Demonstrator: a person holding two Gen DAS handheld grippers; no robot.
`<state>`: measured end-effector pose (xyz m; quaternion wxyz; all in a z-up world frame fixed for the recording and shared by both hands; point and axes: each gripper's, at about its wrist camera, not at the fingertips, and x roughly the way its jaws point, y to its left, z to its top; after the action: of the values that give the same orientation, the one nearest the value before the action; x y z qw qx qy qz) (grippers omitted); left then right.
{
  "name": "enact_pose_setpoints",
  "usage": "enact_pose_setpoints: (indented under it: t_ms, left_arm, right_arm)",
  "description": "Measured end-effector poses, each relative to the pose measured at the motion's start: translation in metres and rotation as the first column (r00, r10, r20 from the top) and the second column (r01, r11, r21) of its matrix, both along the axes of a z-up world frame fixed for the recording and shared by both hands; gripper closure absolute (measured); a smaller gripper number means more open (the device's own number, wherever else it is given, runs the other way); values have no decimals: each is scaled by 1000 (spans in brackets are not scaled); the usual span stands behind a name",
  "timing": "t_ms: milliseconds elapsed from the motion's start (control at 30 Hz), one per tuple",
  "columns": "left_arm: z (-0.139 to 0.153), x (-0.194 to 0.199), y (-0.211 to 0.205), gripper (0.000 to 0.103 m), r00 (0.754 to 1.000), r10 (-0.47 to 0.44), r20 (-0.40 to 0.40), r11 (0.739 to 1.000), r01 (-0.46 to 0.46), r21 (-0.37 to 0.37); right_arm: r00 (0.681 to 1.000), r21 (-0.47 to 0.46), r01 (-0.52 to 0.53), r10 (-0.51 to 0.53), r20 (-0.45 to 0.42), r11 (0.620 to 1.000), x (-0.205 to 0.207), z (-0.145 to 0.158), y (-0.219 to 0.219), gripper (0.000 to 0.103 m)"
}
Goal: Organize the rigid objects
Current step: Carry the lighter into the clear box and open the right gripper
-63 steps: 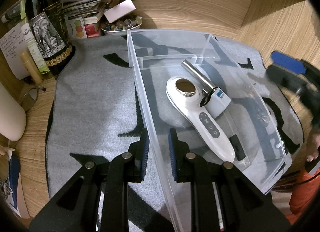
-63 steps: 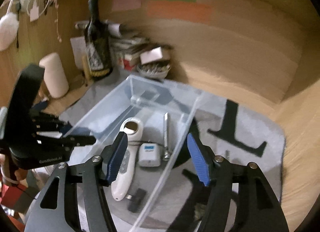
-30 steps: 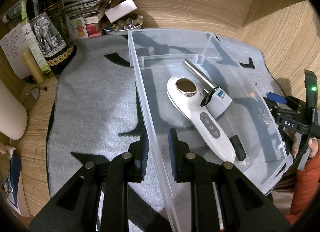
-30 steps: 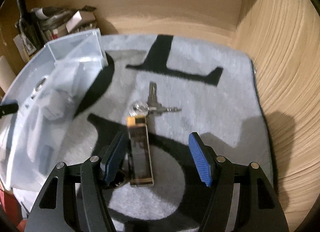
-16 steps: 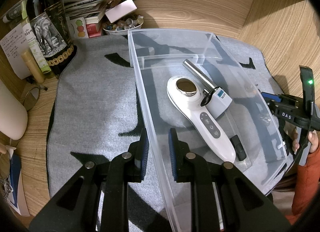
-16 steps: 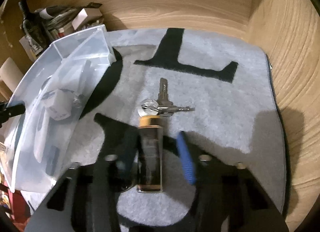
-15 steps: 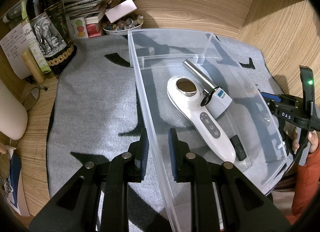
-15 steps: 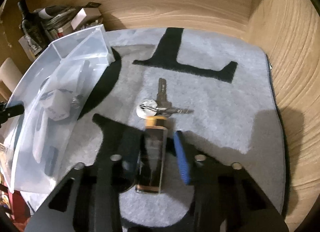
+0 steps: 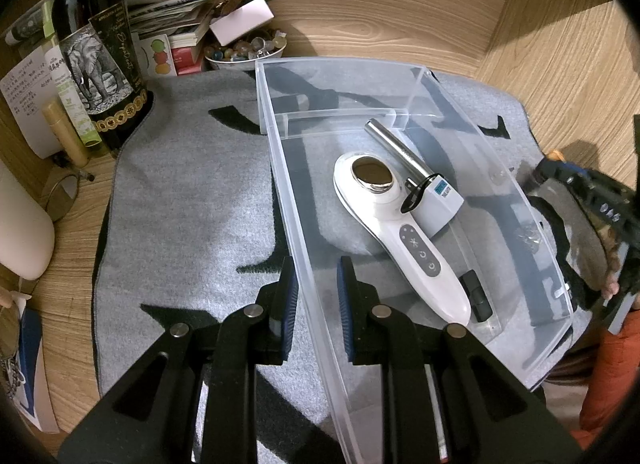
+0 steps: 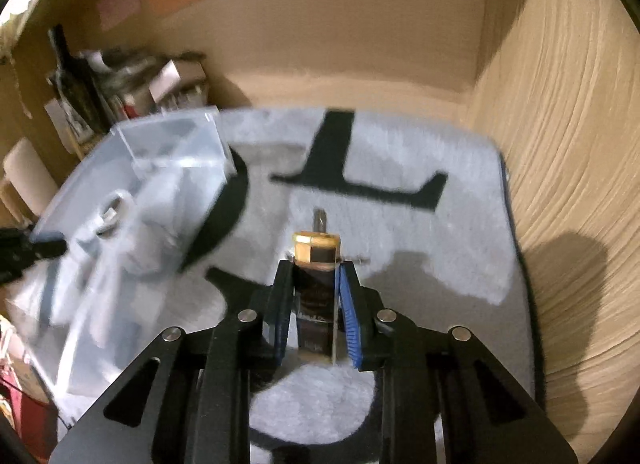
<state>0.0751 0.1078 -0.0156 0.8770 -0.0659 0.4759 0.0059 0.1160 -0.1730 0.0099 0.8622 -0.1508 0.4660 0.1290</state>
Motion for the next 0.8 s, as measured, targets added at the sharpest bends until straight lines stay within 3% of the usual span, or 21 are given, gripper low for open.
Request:
enact_pose_setpoints:
  t_ms: [67, 200, 333, 433, 500, 667, 800]
  left_arm:
    - [0, 0, 0, 85, 1000, 0, 0, 1000, 0, 1]
    - [0, 0, 0, 85, 1000, -1, 1, 1000, 1, 0]
    - [0, 0, -2, 85, 1000, -3, 3, 1000, 3, 0]
    - [0, 0, -2, 85, 1000, -3, 4, 1000, 3, -2]
    - [0, 0, -3, 85, 1000, -3, 5, 1000, 3, -2]
    - [0, 0, -3, 85, 1000, -3, 5, 1000, 3, -3]
    - [0, 0, -4, 85, 1000, -4, 5, 1000, 4, 0]
  right_arm:
    - [1000, 15, -21, 21, 18, 1000, -3, 9, 7, 92]
    - [994, 30, -72, 69, 85, 997, -9, 28, 25, 92]
    - [992, 6, -86, 85, 89, 996, -9, 27, 32, 92]
    - [997, -37, -61, 62, 42, 997, -4, 13, 28, 81]
    - [999, -33, -41, 41, -7, 999, -1, -1, 23, 61]
    - [989, -21, -42, 39, -145, 999, 3, -37, 24, 57]
    - [977, -51, -66, 54, -207, 997, 4, -63, 34, 57]
